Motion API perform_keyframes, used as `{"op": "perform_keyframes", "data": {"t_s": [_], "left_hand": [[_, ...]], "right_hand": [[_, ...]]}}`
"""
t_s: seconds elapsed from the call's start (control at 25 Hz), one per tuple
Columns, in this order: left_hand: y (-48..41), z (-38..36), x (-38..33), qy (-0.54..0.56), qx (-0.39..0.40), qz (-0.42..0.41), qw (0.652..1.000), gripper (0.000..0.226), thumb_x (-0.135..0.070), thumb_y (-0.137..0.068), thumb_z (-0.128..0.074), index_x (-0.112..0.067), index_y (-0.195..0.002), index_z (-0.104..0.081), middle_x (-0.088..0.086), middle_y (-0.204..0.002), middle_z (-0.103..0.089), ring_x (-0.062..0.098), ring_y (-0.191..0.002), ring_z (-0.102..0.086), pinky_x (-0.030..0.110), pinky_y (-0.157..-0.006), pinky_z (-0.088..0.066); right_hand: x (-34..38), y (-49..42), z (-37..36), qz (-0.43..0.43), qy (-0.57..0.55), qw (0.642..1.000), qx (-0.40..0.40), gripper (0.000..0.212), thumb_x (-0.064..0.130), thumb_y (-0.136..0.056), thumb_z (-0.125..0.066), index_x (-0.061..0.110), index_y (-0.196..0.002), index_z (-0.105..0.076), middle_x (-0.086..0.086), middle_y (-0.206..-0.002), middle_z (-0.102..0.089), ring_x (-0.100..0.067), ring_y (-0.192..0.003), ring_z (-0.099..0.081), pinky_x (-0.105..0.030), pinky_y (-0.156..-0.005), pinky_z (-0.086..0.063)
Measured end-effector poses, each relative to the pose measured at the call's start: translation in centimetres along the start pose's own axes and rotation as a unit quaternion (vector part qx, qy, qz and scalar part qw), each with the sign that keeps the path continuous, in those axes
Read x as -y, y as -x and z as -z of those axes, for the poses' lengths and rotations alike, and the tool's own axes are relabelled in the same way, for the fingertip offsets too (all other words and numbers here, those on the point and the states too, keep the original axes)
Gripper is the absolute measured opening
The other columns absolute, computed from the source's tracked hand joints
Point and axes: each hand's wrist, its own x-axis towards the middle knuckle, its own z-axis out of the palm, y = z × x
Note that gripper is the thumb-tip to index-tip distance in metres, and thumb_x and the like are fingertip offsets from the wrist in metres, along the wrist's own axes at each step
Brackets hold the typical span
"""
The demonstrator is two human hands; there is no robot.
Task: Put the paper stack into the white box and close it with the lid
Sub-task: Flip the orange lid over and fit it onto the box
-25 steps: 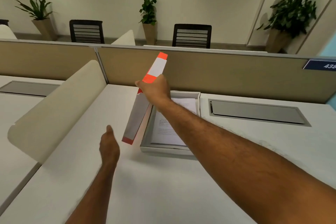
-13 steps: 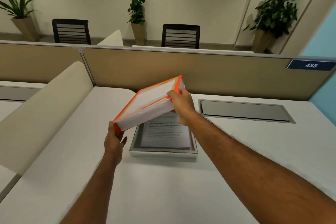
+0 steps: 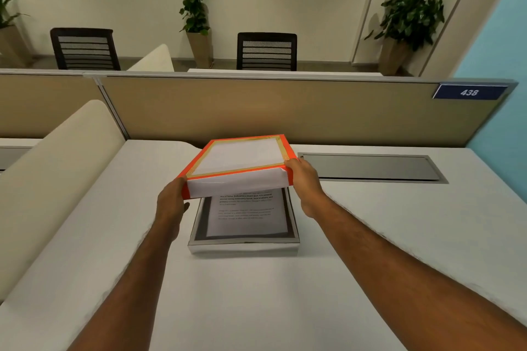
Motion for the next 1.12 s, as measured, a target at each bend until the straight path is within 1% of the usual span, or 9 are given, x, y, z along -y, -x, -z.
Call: {"op": "perform_keyframes", "data": {"t_s": [0.08, 0.16, 0.28, 0.36, 0.48, 0.52, 0.64, 0.8, 1.12], "left_hand": [[-0.1, 0.0, 0.9, -0.014, -0.004, -0.012, 1.0, 0.022, -0.041, -0.1, -0.041, -0.029, -0.116, -0.051, -0.003, -0.109, -0.061, 0.02, -0.101, -0.059, 0.039, -0.089, -0.049], [0.2, 0.0, 2.0, -0.017, -0.009, -0.031, 0.999, 0.019, -0.038, -0.101, -0.04, -0.031, -0.112, -0.053, -0.006, -0.102, -0.063, 0.019, -0.098, -0.062, 0.033, -0.08, -0.051], [0.8, 0.3, 4.4, -0.024, -0.012, -0.049, 0.998, 0.03, -0.035, -0.102, -0.037, -0.022, -0.122, -0.056, 0.004, -0.114, -0.064, 0.024, -0.104, -0.062, 0.039, -0.089, -0.053], [1.1, 0.6, 5.9, -0.03, -0.009, -0.054, 0.998, 0.039, -0.035, -0.103, -0.036, -0.016, -0.131, -0.054, 0.007, -0.121, -0.063, 0.025, -0.107, -0.062, 0.039, -0.09, -0.054], [1.6, 1.1, 7.5, -0.03, -0.005, -0.056, 0.998, 0.04, -0.034, -0.102, -0.037, -0.015, -0.134, -0.054, 0.004, -0.121, -0.063, 0.022, -0.107, -0.063, 0.02, -0.074, -0.056], [1.6, 1.3, 8.1, -0.03, -0.008, -0.057, 0.998, 0.04, -0.032, -0.102, -0.037, -0.015, -0.134, -0.053, 0.003, -0.121, -0.063, 0.021, -0.107, -0.062, 0.019, -0.073, -0.054], [2.0, 1.7, 9.5, -0.048, -0.013, -0.064, 0.997, 0.038, -0.031, -0.102, -0.037, -0.019, -0.134, -0.054, -0.001, -0.121, -0.062, 0.015, -0.105, -0.062, 0.023, -0.078, -0.053], [2.9, 1.9, 10.9, -0.066, -0.01, -0.064, 0.996, 0.049, -0.044, -0.092, -0.039, -0.022, -0.133, -0.055, -0.007, -0.118, -0.064, 0.01, -0.105, -0.062, 0.021, -0.079, -0.051], [3.3, 2.1, 12.7, -0.089, -0.031, -0.052, 0.994, 0.045, -0.045, -0.089, -0.04, -0.026, -0.126, -0.055, -0.016, -0.114, -0.062, 0.001, -0.103, -0.06, 0.021, -0.084, -0.047]], "right_hand": [[-1.1, -0.3, 0.4, -0.002, 0.003, 1.0, 0.002, 0.004, 0.034, -0.096, -0.049, 0.032, -0.096, -0.052, 0.01, -0.092, -0.061, -0.01, -0.079, -0.063, -0.012, -0.052, -0.046], [-2.6, -0.7, 0.8, -0.005, 0.017, 1.0, 0.001, 0.012, 0.035, -0.096, -0.051, 0.03, -0.107, -0.051, 0.007, -0.101, -0.062, -0.012, -0.083, -0.064, -0.015, -0.056, -0.048], [-4.9, -1.4, 1.4, -0.031, 0.044, 0.998, -0.011, 0.029, 0.04, -0.095, -0.054, 0.02, -0.118, -0.053, -0.001, -0.112, -0.063, -0.016, -0.09, -0.064, -0.021, -0.063, -0.049], [-6.3, -2.1, 1.8, -0.05, 0.064, 0.997, -0.014, 0.033, 0.04, -0.094, -0.056, 0.018, -0.119, -0.055, -0.003, -0.113, -0.064, -0.015, -0.087, -0.065, -0.02, -0.062, -0.049], [-8.1, -3.1, 1.9, -0.077, 0.097, 0.992, -0.012, 0.035, 0.04, -0.092, -0.058, 0.016, -0.117, -0.057, -0.004, -0.113, -0.065, -0.018, -0.091, -0.066, -0.024, -0.067, -0.05], [-8.7, -3.5, 1.9, -0.081, 0.117, 0.99, -0.011, 0.035, 0.041, -0.092, -0.057, 0.015, -0.116, -0.058, -0.004, -0.112, -0.066, -0.02, -0.094, -0.065, -0.027, -0.071, -0.05], [-9.6, -4.9, 1.7, -0.084, 0.157, 0.984, -0.009, 0.033, 0.043, -0.092, -0.056, 0.016, -0.112, -0.057, -0.004, -0.111, -0.066, -0.021, -0.095, -0.064, -0.032, -0.077, -0.05], [-8.9, -8.3, 0.6, -0.055, 0.205, 0.977, -0.003, 0.041, 0.042, -0.092, -0.056, 0.014, -0.122, -0.052, -0.006, -0.118, -0.065, -0.022, -0.094, -0.064, -0.032, -0.076, -0.05], [-7.1, -18.1, -1.4, -0.041, 0.248, 0.968, 0.026, 0.073, 0.041, -0.09, -0.063, 0.016, -0.149, -0.028, -0.009, -0.146, -0.047, -0.031, -0.127, -0.053, -0.038, -0.093, -0.048]]}}
